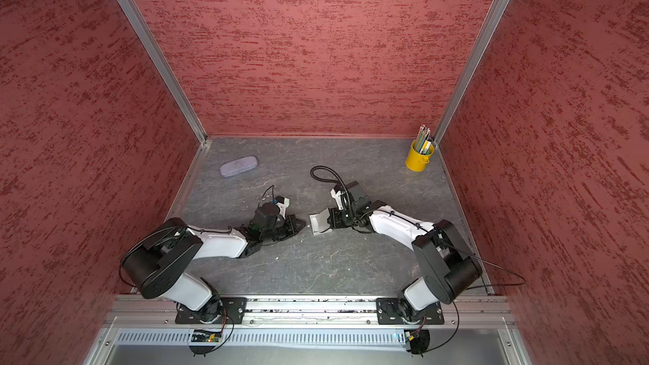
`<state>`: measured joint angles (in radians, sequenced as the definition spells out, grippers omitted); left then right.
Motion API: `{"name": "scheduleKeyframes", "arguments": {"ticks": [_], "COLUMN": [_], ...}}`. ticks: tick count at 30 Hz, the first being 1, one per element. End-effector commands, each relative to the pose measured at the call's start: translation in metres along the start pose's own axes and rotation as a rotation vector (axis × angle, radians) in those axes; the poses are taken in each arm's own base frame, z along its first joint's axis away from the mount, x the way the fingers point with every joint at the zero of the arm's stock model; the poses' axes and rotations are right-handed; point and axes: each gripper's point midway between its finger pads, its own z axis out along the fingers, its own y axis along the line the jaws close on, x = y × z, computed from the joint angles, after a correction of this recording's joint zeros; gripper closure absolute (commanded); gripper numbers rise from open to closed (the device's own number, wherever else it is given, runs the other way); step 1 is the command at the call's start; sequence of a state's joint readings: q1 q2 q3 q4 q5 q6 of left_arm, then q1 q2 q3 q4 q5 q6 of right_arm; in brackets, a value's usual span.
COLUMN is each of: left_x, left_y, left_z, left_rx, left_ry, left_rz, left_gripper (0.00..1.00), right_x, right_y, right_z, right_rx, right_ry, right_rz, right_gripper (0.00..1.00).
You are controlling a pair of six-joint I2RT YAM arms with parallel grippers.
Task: Take the necklace out of the lift-off lid jewelry box
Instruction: Place the inner lining in the jewelry box.
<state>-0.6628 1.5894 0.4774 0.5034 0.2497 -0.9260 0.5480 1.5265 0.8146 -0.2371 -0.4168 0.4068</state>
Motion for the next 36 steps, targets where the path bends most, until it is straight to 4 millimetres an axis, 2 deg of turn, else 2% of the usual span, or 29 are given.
{"name": "scheduleKeyframes", "arguments": {"ticks": [1, 17, 36], "left_x": [-0.022, -0.029, -0.019], "left_y": [-0.018, -0.012, -0.007], "left_z": [0.005, 0.002, 0.016], "left_rx": [0.055, 0.052, 0.066], "left_ry": [-0.075, -0.069, -0.018], "left_rz": [-0.008, -0.030, -0.070], "left_gripper": [0.96, 0.96, 0.97], "right_x": [-0.011, -0.027, -0.015], "right_y": [0.002, 0.020, 0.011], "right_z": [0.000, -0.013, 0.016], "right_rx": [0.002, -0.088, -0.113], "right_ry": [-0.028, -0.140, -0.069], "right_rz": [-0.019, 0.065, 0.099], "right_gripper": [1.00, 1.00, 1.00]}}
